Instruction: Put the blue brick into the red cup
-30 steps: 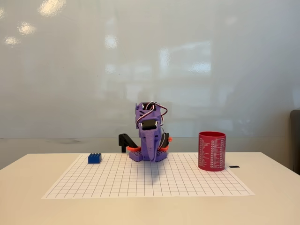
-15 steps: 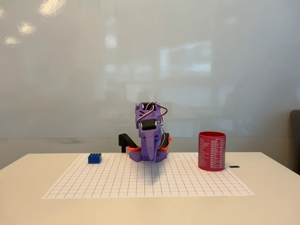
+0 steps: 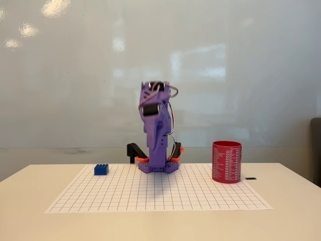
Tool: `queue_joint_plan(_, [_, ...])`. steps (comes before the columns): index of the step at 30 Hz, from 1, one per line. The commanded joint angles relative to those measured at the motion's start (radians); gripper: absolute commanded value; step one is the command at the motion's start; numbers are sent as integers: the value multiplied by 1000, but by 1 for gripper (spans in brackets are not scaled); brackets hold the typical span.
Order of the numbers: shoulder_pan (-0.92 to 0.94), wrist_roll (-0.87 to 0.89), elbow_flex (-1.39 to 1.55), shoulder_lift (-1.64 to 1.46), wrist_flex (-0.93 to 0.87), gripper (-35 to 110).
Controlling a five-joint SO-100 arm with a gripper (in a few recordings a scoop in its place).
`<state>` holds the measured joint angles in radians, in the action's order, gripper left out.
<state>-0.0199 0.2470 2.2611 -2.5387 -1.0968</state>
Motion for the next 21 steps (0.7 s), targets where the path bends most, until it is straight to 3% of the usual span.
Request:
queue_joint_plan(1, [58,31,-324,140,-155,0])
queue_joint_plan(13, [607,153,-344,325,-296,0])
queue_joint_plan(21, [1063,296,-316,327,-295,1])
